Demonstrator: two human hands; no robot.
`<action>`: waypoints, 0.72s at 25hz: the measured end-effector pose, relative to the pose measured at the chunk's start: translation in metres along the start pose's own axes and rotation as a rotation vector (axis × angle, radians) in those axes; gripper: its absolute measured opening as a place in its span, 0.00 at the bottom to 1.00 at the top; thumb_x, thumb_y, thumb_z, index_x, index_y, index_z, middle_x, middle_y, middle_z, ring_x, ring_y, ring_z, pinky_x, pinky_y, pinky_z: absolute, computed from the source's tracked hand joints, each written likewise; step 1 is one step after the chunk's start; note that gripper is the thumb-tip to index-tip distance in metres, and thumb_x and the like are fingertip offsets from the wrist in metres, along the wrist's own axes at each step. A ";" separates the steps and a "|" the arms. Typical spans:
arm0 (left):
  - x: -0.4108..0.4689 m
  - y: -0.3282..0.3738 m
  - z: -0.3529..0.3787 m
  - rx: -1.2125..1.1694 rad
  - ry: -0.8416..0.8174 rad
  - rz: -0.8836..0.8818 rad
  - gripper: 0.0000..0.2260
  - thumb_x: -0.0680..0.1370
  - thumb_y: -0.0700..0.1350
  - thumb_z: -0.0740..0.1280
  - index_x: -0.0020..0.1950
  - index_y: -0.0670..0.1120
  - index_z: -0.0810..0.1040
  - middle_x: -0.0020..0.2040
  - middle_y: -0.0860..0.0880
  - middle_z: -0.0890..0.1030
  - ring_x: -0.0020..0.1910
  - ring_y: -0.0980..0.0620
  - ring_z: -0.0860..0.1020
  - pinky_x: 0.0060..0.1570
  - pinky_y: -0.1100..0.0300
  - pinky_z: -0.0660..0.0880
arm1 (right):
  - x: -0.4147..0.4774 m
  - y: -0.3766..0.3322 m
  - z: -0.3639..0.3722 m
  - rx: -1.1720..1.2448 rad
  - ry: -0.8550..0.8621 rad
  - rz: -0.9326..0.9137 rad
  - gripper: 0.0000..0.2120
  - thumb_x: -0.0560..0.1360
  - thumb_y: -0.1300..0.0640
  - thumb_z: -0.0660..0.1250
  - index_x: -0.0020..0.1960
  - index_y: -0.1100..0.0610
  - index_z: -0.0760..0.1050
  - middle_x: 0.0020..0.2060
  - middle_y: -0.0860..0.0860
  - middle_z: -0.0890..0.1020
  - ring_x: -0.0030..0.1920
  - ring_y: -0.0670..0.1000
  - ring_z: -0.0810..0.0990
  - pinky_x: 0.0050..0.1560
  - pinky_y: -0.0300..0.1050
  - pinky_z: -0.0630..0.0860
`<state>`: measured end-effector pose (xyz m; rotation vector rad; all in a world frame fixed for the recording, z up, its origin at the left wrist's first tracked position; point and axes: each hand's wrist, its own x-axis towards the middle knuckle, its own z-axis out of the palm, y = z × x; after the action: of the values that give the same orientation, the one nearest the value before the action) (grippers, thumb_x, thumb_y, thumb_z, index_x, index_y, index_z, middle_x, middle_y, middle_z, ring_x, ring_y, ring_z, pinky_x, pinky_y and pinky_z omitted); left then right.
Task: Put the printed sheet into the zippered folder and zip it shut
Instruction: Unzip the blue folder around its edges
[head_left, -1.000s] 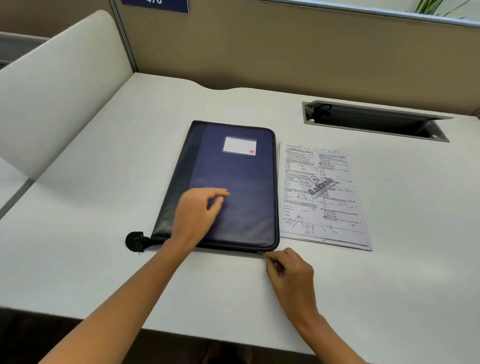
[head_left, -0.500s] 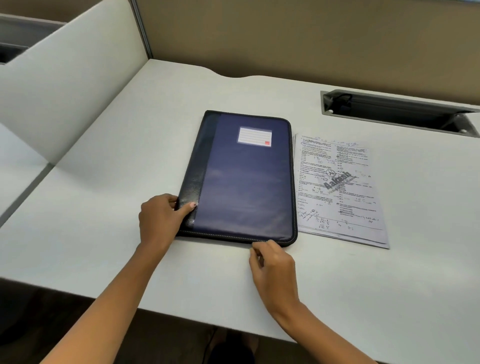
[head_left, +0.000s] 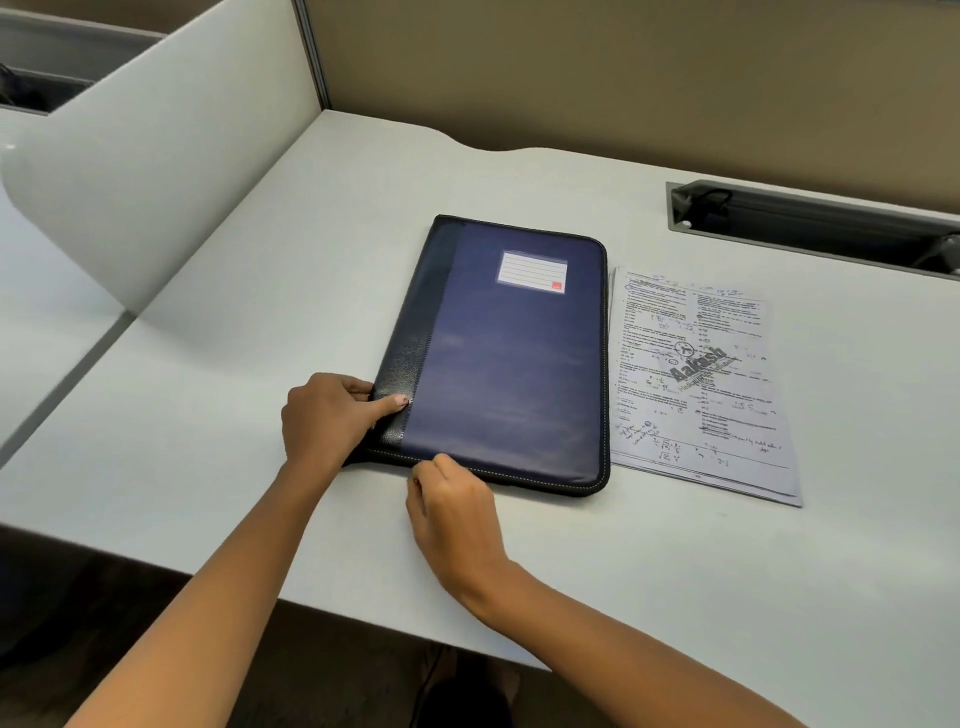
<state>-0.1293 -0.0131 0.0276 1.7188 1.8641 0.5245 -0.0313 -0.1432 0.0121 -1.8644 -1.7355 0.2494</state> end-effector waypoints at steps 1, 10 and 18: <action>0.003 0.000 -0.002 0.005 -0.021 -0.023 0.21 0.61 0.63 0.76 0.46 0.51 0.84 0.42 0.51 0.86 0.43 0.49 0.80 0.40 0.59 0.72 | 0.000 -0.001 0.002 -0.001 0.002 0.003 0.07 0.69 0.71 0.70 0.35 0.62 0.75 0.30 0.55 0.77 0.28 0.52 0.74 0.26 0.43 0.74; 0.016 0.006 -0.011 0.047 -0.128 -0.063 0.19 0.56 0.65 0.77 0.30 0.53 0.79 0.27 0.56 0.78 0.31 0.54 0.78 0.34 0.60 0.66 | 0.007 -0.019 0.012 -0.017 0.023 -0.023 0.09 0.65 0.72 0.72 0.35 0.62 0.75 0.29 0.55 0.77 0.27 0.52 0.74 0.25 0.39 0.69; 0.018 0.005 -0.008 0.081 -0.089 -0.027 0.18 0.56 0.64 0.77 0.26 0.53 0.76 0.25 0.55 0.75 0.35 0.48 0.76 0.34 0.59 0.64 | 0.007 -0.022 0.013 0.005 0.023 -0.015 0.09 0.63 0.73 0.73 0.35 0.62 0.75 0.29 0.56 0.77 0.26 0.52 0.74 0.26 0.37 0.66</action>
<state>-0.1309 0.0057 0.0348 1.7374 1.8654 0.3601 -0.0560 -0.1326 0.0147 -1.8427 -1.7312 0.2250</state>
